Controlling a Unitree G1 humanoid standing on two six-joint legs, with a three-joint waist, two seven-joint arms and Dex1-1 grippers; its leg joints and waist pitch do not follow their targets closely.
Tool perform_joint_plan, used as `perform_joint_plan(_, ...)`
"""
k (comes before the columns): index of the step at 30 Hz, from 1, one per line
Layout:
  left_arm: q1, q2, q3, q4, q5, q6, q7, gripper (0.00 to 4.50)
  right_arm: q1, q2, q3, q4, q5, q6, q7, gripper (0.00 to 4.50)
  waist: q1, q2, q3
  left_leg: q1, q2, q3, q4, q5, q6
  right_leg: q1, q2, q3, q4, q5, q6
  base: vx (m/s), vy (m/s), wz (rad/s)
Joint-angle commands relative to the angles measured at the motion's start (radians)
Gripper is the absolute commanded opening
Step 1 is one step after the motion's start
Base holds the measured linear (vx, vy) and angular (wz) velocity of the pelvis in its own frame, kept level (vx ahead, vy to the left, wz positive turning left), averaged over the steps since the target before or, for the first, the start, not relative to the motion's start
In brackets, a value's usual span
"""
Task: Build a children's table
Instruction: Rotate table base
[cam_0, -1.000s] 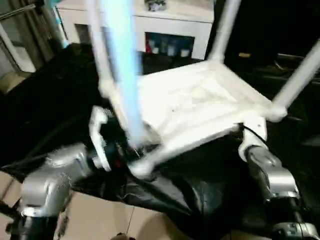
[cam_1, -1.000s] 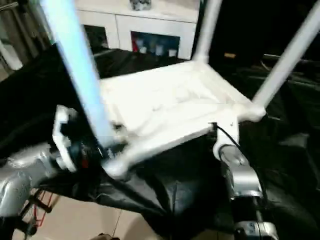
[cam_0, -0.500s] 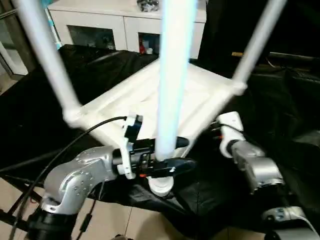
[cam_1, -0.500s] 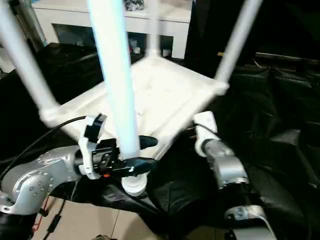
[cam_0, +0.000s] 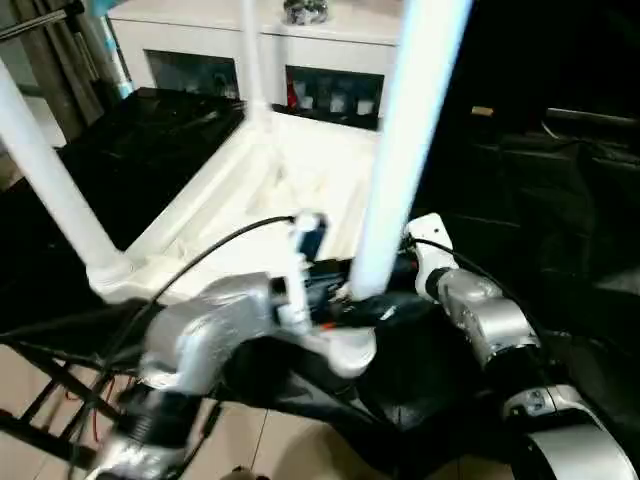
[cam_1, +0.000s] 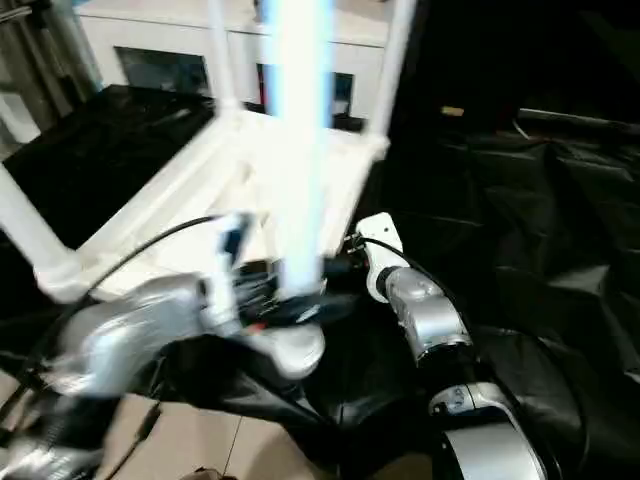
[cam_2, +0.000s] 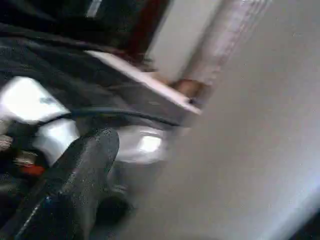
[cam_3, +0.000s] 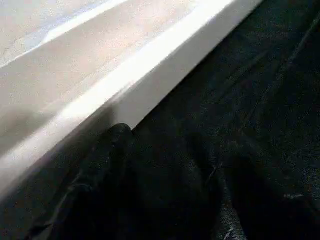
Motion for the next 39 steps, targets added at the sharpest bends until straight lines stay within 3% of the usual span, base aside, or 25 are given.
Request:
perform_joint_plan(1,-0.033,-0.023,-0.023,0.063,0.066,-0.056,0.058,4.47,-0.022,0.017,0.011,0.007,0.0,-0.019,0.015,3.03,0.009,-0.003,-0.071,0.017,0.056,-0.034,-0.063,-0.148,0.011,0.06,-0.091,0.059,-0.083,-0.153,-0.19,0.0,0.0,0.0)
perform_joint_plan(4,-0.049,-0.038,-0.056,0.113,0.123,-0.133,0.072,4.47,-0.018,0.005,-0.01,0.01,0.009,-0.025,0.022,3.03,0.008,-0.008,-0.072,0.012,0.054,-0.034,-0.061,-0.147,0.021,0.062,-0.091,0.058,-0.083,-0.143,-0.195,0.0,0.0,0.0)
perform_joint_plan(8,-0.059,-0.048,-0.064,0.154,0.172,-0.202,0.081,4.47,-0.012,-0.023,-0.023,0.006,0.011,-0.036,0.03,3.03,0.01,0.007,-0.074,0.015,0.057,-0.035,-0.059,-0.143,0.032,0.059,-0.09,0.056,-0.082,-0.116,-0.218,0.0,0.0,0.0)
perform_joint_plan(11,-0.068,-0.037,-0.046,0.191,0.2,-0.265,0.082,4.47,-0.007,-0.057,-0.043,-0.006,0.019,-0.042,0.043,3.03,0.014,0.006,-0.072,0.019,0.057,-0.035,-0.061,-0.176,0.029,0.059,-0.09,0.055,-0.088,-0.141,-0.218,0.0,0.0,0.0)
perform_joint_plan(16,-0.04,0.076,-0.069,0.184,0.214,-0.305,-0.059,4.47,0.023,-0.148,-0.077,-0.085,0.05,-0.018,0.134,3.03,0.019,0.006,-0.07,0.019,0.056,-0.035,-0.062,-0.189,0.025,0.059,-0.092,0.055,-0.09,-0.191,-0.199,0.0,0.0,0.0)
perform_joint_plan(19,-0.016,0.167,-0.092,0.193,0.24,-0.361,-0.177,4.47,0.058,-0.236,-0.069,-0.149,0.057,-0.011,0.246,3.03,0.019,0.008,-0.07,0.018,0.056,-0.037,-0.064,-0.186,0.03,0.057,-0.09,0.054,-0.09,-0.197,-0.189,0.0,0.0,0.0)
perform_joint_plan(20,-0.019,0.189,-0.101,0.212,0.254,-0.38,-0.206,4.47,0.07,-0.265,-0.062,-0.173,0.059,-0.01,0.287,3.03,0.02,0.014,-0.072,0.02,0.056,-0.036,-0.062,-0.19,0.033,0.055,-0.087,0.054,-0.09,-0.19,-0.191,0.0,0.0,0.0)
perform_joint_plan(22,-0.03,0.216,-0.114,0.242,0.27,-0.398,-0.243,4.47,0.086,-0.301,-0.05,-0.208,0.064,-0.009,0.339,3.03,0.024,0.017,-0.072,0.022,0.059,-0.035,-0.062,-0.186,0.033,0.054,-0.086,0.054,-0.086,-0.169,-0.199,0.0,0.0,0.0)
perform_joint_plan(23,-0.037,0.226,-0.121,0.26,0.28,-0.411,-0.26,4.18,0.096,-0.316,-0.045,-0.229,0.067,-0.009,0.366,3.03,0.026,0.014,-0.072,0.021,0.059,-0.033,-0.062,-0.189,0.034,0.055,-0.087,0.054,-0.085,-0.16,-0.209,0.0,0.0,0.0)
perform_joint_plan(24,-0.037,0.226,-0.121,0.26,0.28,-0.411,-0.26,4.18,0.096,-0.316,-0.045,-0.229,0.067,-0.009,0.366,3.03,0.028,0.014,-0.072,0.02,0.06,-0.034,-0.062,-0.187,0.037,0.055,-0.088,0.054,-0.084,-0.157,-0.213,0.0,0.0,0.0)
perform_joint_plan(26,-0.071,0.258,-0.144,0.328,0.312,-0.452,-0.316,4.11,0.138,-0.374,-0.025,-0.318,0.092,-0.006,0.476,3.03,0.031,0.021,-0.07,0.022,0.061,-0.034,-0.063,-0.198,0.04,0.054,-0.088,0.054,-0.089,-0.166,-0.213,0.0,0.0,0.0)
perform_joint_plan(34,-0.156,0.304,-0.224,0.518,0.446,-0.573,-0.407,3.46,0.224,-0.477,0.018,-0.505,0.132,0.036,0.653,3.03,0.052,0.02,-0.071,0.019,0.06,-0.036,-0.06,-0.188,0.06,0.055,-0.092,0.054,-0.093,-0.216,-0.183,0.0,0.0,0.0)
perform_joint_plan(35,-0.161,0.305,-0.225,0.532,0.453,-0.583,-0.409,3.33,0.229,-0.482,0.019,-0.52,0.137,0.042,0.664,3.03,0.051,0.028,-0.071,0.02,0.062,-0.037,-0.06,-0.189,0.058,0.053,-0.094,0.054,-0.097,-0.224,-0.184,0.0,0.0,0.0)
perform_joint_plan(39,-0.187,0.31,-0.234,0.599,0.482,-0.629,-0.416,3.13,0.257,-0.512,0.031,-0.589,0.156,0.066,0.709,3.03,0.055,0.029,-0.072,0.021,0.061,-0.037,-0.059,-0.197,0.057,0.052,-0.094,0.053,-0.098,-0.249,-0.179,0.0,0.0,0.0)
